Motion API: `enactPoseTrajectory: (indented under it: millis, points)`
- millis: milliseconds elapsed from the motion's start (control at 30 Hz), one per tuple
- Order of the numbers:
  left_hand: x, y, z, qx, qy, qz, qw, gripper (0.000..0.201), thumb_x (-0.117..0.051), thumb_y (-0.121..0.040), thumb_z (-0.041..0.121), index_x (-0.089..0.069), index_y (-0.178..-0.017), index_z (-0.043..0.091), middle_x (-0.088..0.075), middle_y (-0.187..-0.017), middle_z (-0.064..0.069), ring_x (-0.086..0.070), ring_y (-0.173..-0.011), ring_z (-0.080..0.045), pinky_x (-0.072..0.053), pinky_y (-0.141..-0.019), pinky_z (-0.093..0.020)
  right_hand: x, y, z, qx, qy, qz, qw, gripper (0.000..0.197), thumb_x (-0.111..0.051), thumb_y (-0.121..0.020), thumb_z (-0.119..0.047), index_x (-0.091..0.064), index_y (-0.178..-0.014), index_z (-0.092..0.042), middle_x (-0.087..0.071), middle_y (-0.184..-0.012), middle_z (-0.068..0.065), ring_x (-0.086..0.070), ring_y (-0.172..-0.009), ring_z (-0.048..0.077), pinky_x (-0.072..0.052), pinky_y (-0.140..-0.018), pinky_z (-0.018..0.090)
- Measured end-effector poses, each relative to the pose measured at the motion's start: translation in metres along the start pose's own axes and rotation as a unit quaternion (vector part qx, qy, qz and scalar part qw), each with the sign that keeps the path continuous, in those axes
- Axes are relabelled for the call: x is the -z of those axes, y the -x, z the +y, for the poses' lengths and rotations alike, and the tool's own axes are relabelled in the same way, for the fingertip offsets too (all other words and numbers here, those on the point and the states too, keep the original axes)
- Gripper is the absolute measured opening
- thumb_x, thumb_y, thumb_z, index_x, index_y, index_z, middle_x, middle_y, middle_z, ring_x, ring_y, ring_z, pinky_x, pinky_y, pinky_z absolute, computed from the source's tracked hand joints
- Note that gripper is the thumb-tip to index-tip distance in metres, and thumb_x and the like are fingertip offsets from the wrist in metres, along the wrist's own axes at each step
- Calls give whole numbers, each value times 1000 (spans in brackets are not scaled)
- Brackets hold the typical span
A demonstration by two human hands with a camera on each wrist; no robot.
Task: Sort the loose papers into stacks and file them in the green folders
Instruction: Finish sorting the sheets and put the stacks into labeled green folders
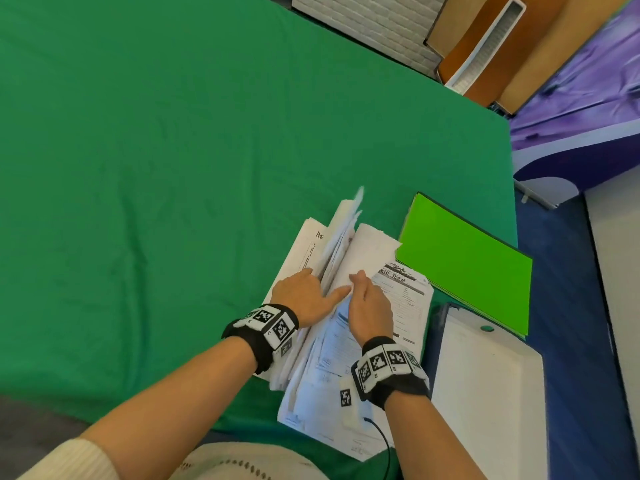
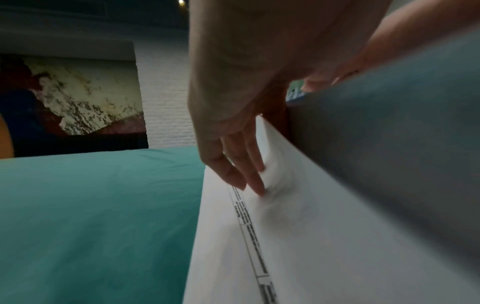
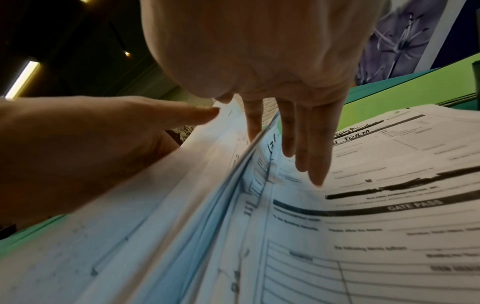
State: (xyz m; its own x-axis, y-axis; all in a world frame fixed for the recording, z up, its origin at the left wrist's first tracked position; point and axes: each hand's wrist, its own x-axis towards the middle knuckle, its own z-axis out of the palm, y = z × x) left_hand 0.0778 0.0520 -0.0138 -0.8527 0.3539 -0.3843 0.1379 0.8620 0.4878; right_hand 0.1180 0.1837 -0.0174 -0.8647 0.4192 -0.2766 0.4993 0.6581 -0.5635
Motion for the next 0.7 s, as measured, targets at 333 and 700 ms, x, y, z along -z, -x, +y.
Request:
enactPoseTrajectory:
  millis: [333,700]
  points:
    - [-4,-13,-21,43,251,-53,965,27,-48,-99,22,-54,-81,3,-53,-78,-13,-52,-72,-24,-42,-64,-32,0,9,-10,-6,50,-4,999,57,-59,-88,-19,-30,-137,-26,-52,-119,10,-54,-94,27,-41,-78,35]
    - [4,-11,-13,108,402,-81,905,30,-46,-99,27,-58,-95,1,-61,-93,-14,-60,-87,-28,-50,-83,-38,11,16,12,-53,-22,70,996,44,-46,-89,0,-48,-131,-15,-56,-126,14,-55,-109,29,-43,-91,34]
